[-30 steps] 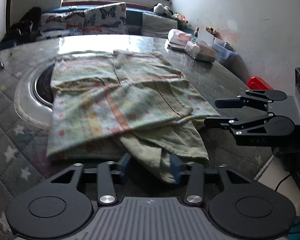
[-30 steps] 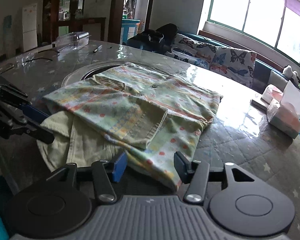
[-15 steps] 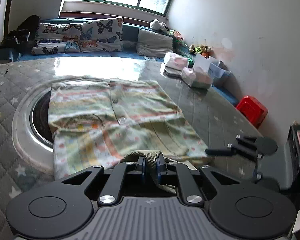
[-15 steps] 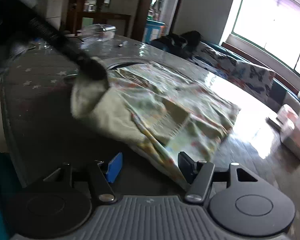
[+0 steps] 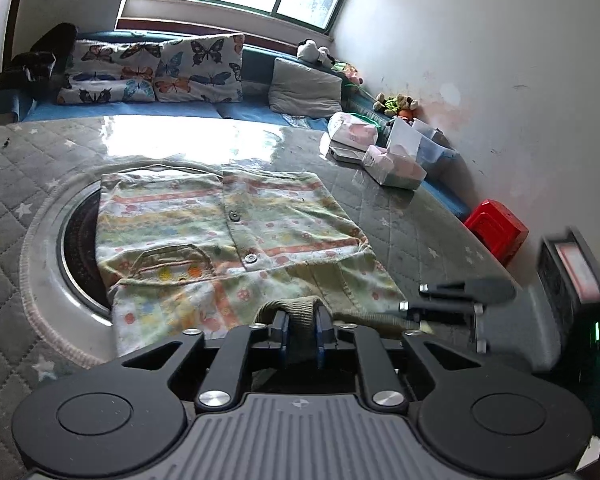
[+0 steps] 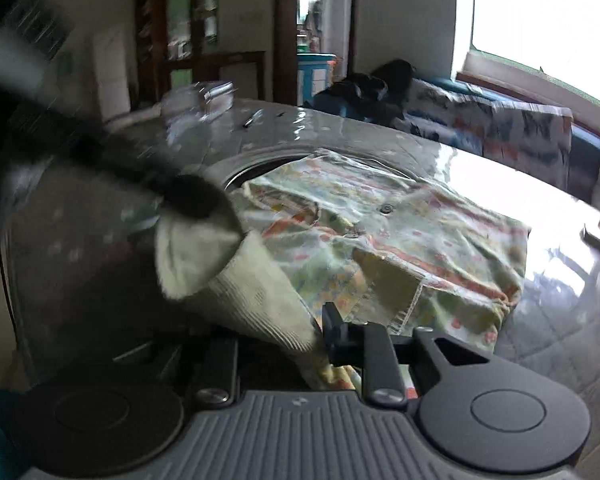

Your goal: Fold clothes

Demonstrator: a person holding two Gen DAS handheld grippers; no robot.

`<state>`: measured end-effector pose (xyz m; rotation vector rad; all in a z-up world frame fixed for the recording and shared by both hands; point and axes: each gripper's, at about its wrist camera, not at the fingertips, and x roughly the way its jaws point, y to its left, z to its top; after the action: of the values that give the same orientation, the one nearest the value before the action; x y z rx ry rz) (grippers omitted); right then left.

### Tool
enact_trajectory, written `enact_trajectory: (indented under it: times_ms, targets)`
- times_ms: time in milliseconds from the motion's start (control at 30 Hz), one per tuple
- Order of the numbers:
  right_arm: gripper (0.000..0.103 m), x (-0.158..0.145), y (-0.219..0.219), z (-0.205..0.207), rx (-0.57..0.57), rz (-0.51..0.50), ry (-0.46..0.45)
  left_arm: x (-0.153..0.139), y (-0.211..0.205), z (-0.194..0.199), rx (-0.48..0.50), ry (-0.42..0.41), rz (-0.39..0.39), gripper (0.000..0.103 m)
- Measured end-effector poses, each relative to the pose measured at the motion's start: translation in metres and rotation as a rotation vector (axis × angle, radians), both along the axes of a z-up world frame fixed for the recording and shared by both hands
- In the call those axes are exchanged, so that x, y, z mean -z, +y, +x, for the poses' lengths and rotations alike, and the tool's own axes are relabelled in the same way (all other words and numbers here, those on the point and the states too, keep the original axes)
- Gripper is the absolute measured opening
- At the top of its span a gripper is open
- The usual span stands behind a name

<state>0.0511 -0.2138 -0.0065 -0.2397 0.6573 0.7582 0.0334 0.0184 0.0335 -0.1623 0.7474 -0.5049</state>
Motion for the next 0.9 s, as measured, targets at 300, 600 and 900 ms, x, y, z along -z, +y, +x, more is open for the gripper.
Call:
enact_trajectory:
  times_ms: [300,600,900]
  targets:
    - [0.016,-0.02,-0.005,0.013,0.033,0.077,0.041,0.019,0.017,-0.042,-0.048,-0.166,0.219,0.061]
    - [0.015,-0.029,-0.001,0.016,0.048,0.066,0.022,0.047,-0.001,-0.042,0.003,-0.336,0.455,0.06]
    - [0.013,-0.022,-0.006,0.004,0.057,0.055,0.008,0.054,-0.002,-0.042,0.053,-0.425,0.515,0.009]
